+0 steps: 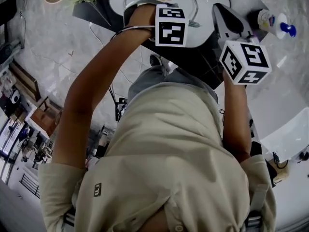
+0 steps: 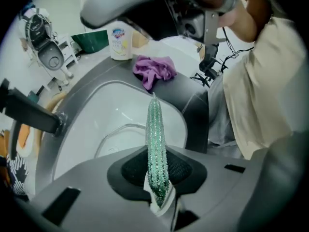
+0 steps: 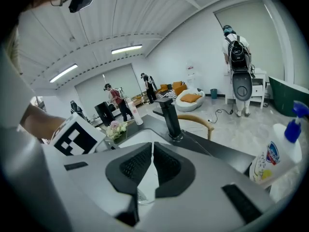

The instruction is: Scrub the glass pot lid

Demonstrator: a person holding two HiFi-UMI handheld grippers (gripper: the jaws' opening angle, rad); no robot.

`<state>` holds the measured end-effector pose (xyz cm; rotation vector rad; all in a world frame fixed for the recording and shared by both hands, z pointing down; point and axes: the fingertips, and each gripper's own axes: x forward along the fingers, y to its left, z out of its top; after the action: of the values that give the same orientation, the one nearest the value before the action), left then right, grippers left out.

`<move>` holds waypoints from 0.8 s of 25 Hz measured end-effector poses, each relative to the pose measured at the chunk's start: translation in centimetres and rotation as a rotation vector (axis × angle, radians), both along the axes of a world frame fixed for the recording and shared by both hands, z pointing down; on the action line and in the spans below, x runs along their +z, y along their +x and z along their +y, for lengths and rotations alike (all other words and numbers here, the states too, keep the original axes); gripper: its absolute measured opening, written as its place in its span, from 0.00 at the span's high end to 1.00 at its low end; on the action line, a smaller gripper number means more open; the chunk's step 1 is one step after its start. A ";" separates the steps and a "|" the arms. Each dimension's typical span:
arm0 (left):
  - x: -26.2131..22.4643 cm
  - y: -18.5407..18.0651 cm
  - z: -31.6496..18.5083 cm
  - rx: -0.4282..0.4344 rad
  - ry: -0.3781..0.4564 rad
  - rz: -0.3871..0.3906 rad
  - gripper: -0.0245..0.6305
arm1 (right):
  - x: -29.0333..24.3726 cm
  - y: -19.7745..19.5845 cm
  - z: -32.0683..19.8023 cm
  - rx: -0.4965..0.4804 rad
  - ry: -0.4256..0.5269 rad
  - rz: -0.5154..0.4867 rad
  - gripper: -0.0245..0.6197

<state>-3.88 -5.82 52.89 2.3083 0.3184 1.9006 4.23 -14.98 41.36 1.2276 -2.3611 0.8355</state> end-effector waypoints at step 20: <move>-21.5 -16.1 -4.2 -0.672 0.418 0.515 0.83 | -12.7 -12.3 -1.1 -0.238 0.299 0.077 0.92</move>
<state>-20.00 -10.03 31.39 2.6452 -0.7878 1.1070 -8.05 -16.04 28.69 1.0309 -2.5677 0.3638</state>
